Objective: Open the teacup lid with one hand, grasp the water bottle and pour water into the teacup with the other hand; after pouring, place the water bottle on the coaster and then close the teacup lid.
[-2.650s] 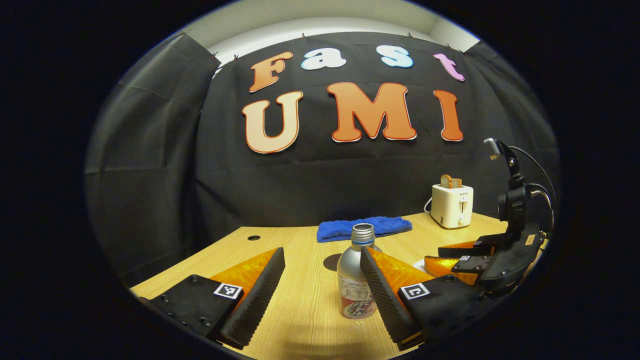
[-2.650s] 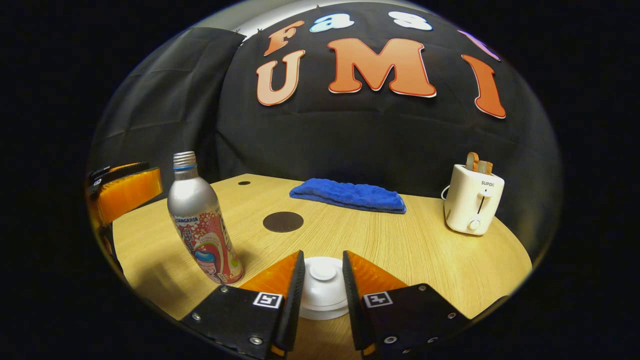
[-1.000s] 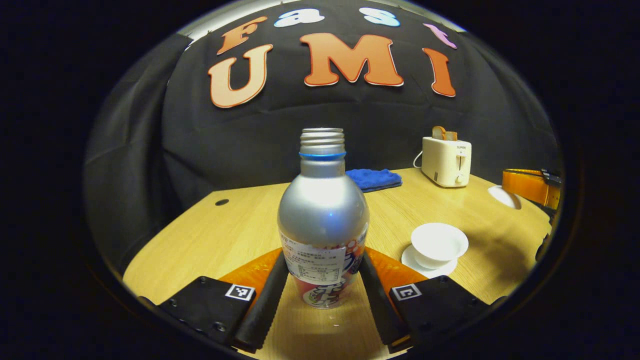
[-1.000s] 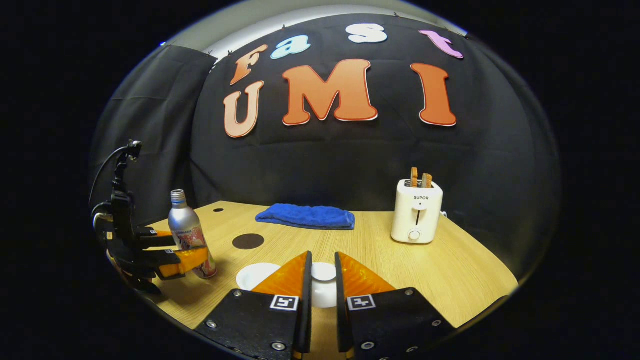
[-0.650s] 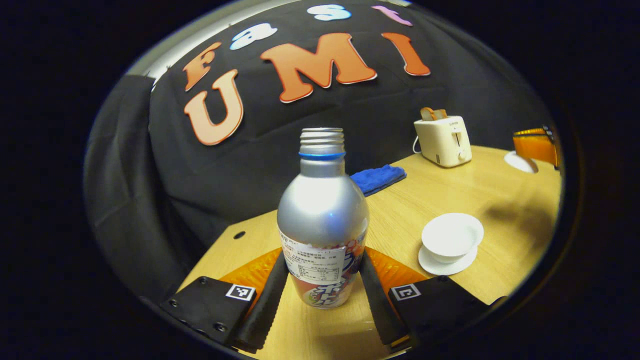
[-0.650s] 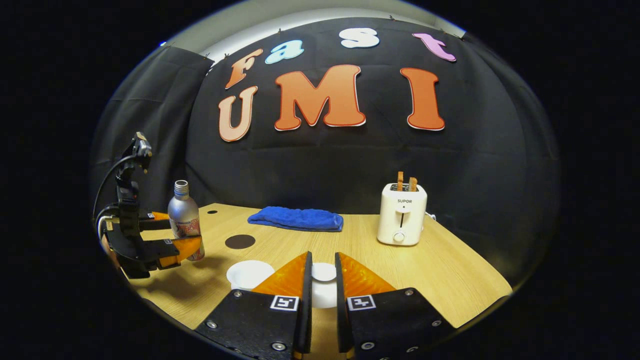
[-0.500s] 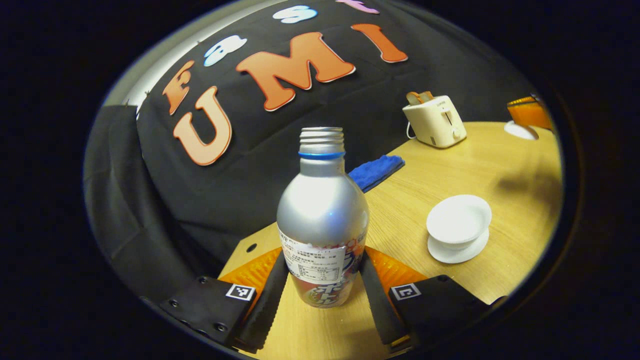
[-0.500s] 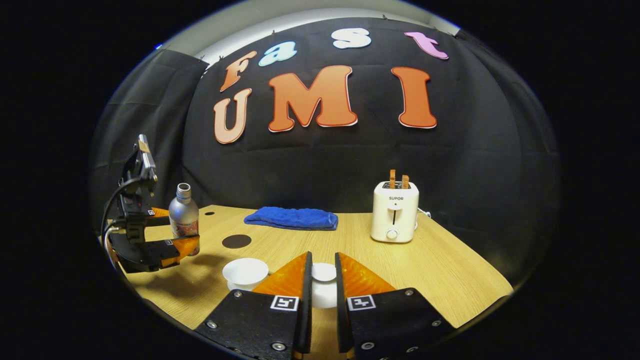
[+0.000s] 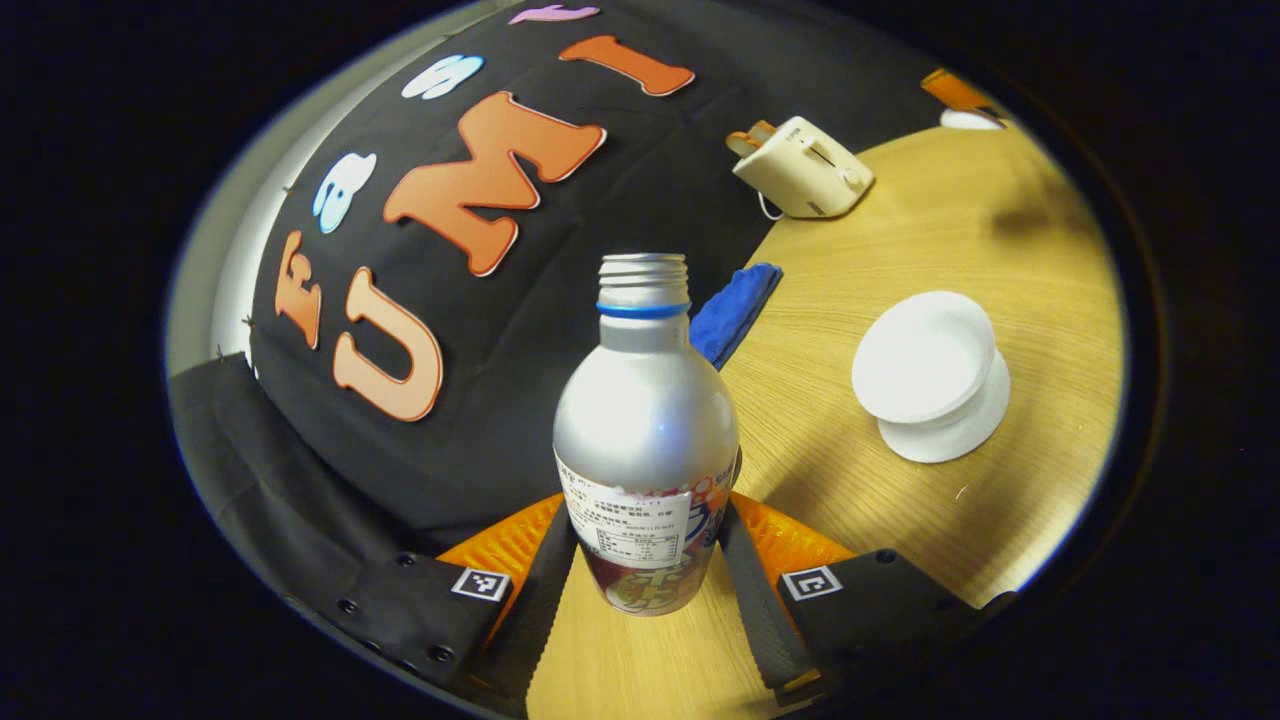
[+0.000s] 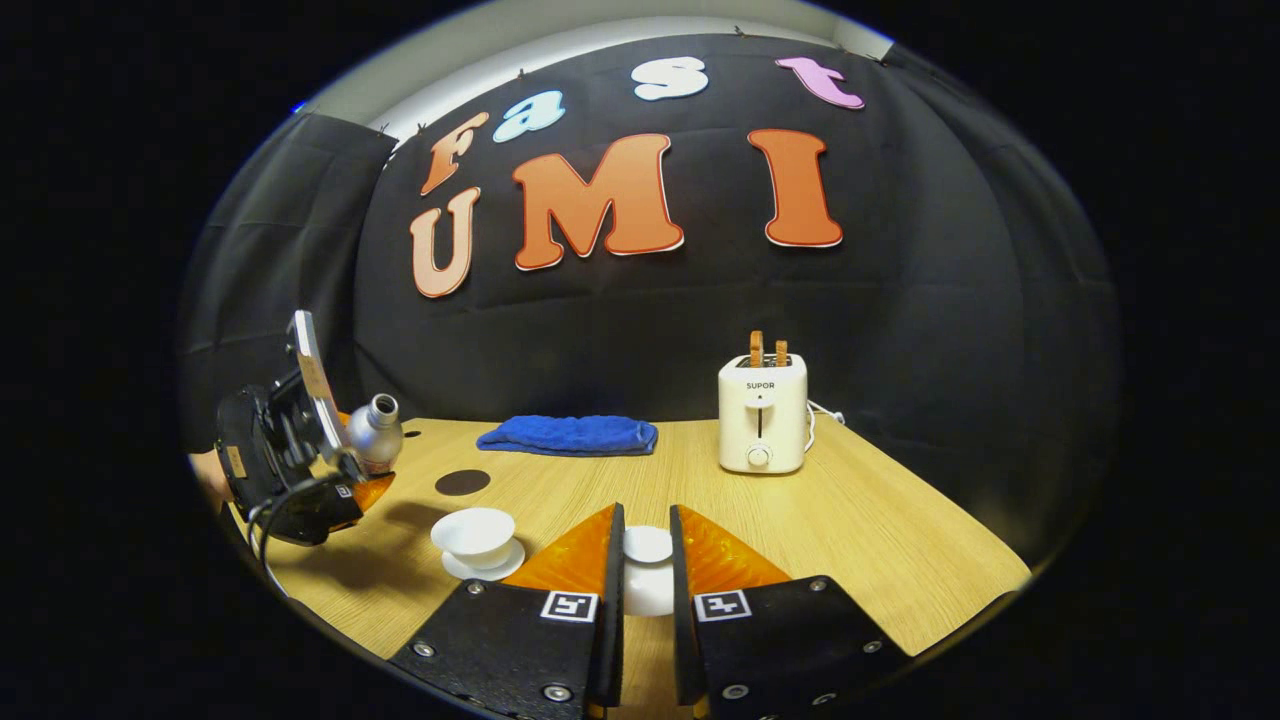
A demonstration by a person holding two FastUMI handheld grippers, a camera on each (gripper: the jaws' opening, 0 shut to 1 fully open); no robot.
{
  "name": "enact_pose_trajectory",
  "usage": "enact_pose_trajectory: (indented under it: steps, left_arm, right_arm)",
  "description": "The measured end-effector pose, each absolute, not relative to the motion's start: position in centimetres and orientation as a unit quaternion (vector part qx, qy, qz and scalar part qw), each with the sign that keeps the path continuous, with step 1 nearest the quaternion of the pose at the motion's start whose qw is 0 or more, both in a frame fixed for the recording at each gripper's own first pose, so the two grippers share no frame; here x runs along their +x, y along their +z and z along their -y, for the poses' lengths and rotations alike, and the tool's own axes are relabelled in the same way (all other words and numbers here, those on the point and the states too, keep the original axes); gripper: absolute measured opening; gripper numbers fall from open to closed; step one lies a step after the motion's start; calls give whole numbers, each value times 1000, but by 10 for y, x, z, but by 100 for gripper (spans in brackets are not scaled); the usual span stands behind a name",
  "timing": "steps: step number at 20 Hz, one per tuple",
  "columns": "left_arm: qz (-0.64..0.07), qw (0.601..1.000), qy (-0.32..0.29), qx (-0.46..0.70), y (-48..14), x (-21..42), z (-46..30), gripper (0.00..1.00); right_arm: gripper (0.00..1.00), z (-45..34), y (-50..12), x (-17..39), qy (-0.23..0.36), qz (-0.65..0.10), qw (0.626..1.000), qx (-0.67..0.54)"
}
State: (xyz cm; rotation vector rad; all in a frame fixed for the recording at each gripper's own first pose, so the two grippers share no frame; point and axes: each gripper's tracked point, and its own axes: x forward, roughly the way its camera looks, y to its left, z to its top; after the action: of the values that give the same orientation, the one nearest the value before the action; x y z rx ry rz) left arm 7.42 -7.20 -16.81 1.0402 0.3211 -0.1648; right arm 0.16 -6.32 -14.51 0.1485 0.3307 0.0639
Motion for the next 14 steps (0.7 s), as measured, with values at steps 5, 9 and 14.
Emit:
enact_pose_trajectory:
  steps: [5, 9, 14]
  left_arm:
    - [-141, 814, -93, 556, -179, 75, 85, 83]
    - [-133, 783, -102, 599, -179, 77, 86, 83]
    - [-118, 736, -105, 659, -179, 75, 78, 83]
  right_arm:
    - [21, 73, -146, -4, 27, -165, 984, 67]
    - [21, 81, -145, -7, 23, -165, 984, 63]
    - [21, 84, -143, -11, 23, -163, 984, 71]
